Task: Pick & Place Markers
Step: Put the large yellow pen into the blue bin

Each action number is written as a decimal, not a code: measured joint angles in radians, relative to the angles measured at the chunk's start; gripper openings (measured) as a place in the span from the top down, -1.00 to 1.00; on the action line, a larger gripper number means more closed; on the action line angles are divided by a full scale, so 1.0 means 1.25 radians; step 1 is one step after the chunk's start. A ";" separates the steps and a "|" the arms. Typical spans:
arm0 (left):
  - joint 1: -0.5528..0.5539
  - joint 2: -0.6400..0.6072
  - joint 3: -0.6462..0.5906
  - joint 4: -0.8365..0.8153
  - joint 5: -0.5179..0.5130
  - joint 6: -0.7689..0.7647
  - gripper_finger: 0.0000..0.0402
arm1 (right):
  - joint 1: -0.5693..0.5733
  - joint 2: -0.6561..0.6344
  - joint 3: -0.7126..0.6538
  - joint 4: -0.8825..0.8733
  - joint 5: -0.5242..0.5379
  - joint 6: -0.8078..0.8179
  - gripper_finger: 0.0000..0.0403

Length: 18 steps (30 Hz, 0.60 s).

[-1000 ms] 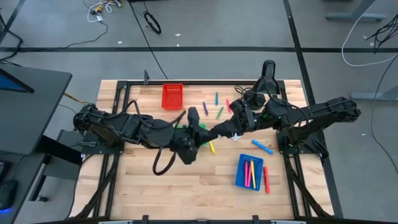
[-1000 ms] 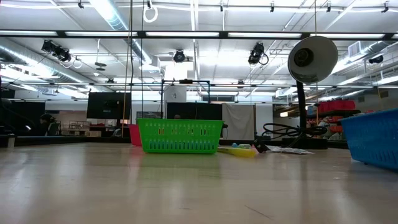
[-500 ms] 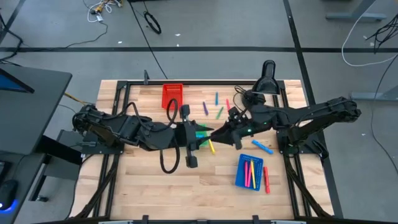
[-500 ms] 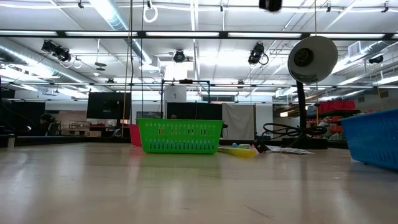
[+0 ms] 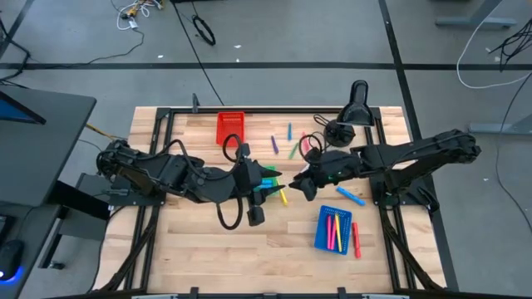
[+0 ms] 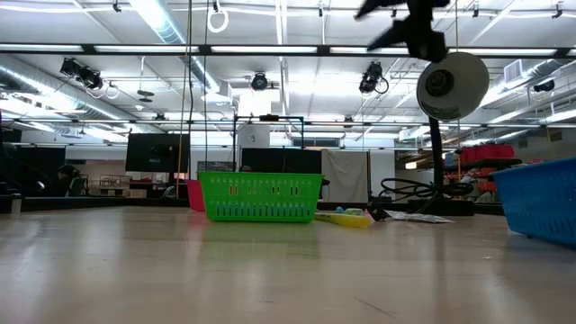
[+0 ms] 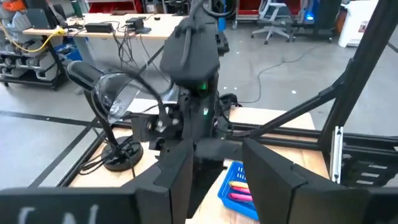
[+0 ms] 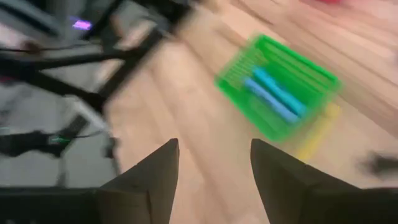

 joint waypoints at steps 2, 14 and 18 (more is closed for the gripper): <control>0.000 0.000 0.000 0.000 0.000 0.000 0.27 | -0.003 0.016 0.000 -0.029 0.019 0.035 0.01; -0.003 0.000 0.000 -0.008 0.038 -0.027 0.28 | -0.003 0.173 0.000 -0.056 0.021 0.110 0.01; -0.003 0.001 0.000 -0.012 0.083 -0.045 0.28 | 0.003 0.214 0.000 -0.042 0.027 0.147 0.01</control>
